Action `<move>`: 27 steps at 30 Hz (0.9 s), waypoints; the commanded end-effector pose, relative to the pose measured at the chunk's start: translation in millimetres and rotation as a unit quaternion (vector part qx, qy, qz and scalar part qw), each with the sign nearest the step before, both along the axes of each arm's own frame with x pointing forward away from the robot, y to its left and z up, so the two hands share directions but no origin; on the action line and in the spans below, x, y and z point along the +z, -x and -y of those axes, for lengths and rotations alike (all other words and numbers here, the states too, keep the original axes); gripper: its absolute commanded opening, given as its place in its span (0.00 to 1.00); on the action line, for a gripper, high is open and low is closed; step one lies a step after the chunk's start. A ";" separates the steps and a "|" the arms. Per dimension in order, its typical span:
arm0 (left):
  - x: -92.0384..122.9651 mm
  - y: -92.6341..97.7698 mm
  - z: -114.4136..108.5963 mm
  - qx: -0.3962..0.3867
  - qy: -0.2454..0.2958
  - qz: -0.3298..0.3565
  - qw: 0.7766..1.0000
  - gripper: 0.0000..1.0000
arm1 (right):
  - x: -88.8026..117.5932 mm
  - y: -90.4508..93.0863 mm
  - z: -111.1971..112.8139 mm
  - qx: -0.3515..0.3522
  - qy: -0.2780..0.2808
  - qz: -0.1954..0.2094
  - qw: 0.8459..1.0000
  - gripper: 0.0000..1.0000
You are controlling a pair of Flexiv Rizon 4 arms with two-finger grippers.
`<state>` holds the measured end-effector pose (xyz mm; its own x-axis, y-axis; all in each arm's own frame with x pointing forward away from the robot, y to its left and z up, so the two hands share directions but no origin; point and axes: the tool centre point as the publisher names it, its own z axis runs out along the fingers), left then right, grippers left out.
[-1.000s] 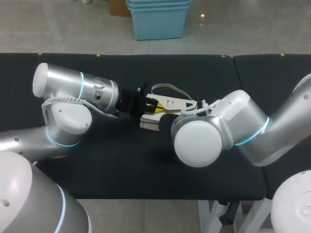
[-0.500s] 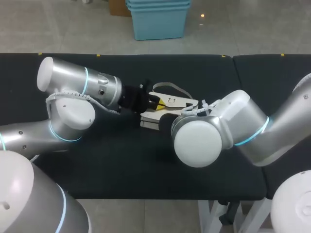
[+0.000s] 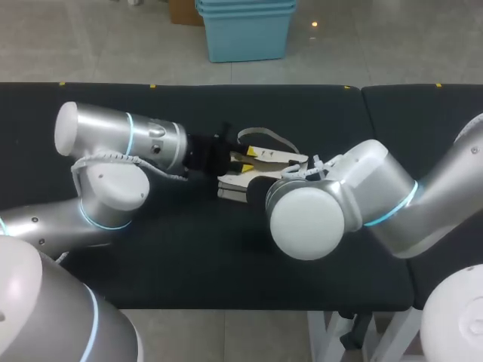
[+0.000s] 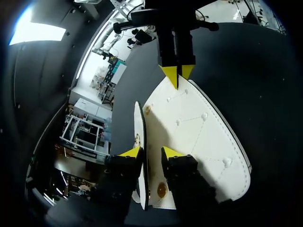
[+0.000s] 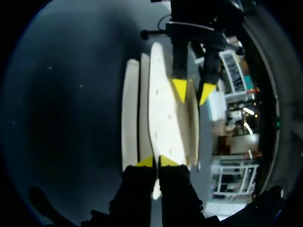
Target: Pick up the bag, open it, inspect its contents, close it, and place it on the opposite side
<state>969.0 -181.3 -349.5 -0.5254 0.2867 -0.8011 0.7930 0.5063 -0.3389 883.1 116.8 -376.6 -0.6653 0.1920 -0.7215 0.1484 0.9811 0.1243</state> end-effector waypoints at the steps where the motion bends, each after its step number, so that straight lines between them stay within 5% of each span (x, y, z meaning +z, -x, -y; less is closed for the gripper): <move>1: -1.4 -0.8 -2.3 0.006 0.009 0.006 1.000 0.34 | -3.1 0.4 -0.4 0.000 0.000 0.002 1.000 0.00; 7: 2.3 -10.3 -0.6 0.016 0.016 0.009 1.000 0.28 | -3.1 0.4 -0.4 0.000 0.000 0.002 1.000 0.00; 8: 2.9 -11.3 -0.3 0.016 0.020 0.010 1.000 0.20 | -3.1 0.4 -0.4 0.000 0.000 0.002 1.000 0.00; 9: 3.5 -11.8 0.1 0.016 0.022 0.010 1.000 0.00 | -3.1 0.4 -0.4 0.000 0.000 0.002 1.000 0.00; 27: -10.1 5.6 0.1 -0.006 0.015 -0.012 1.000 0.00 | -3.1 0.4 -0.4 0.000 0.000 0.002 1.000 0.00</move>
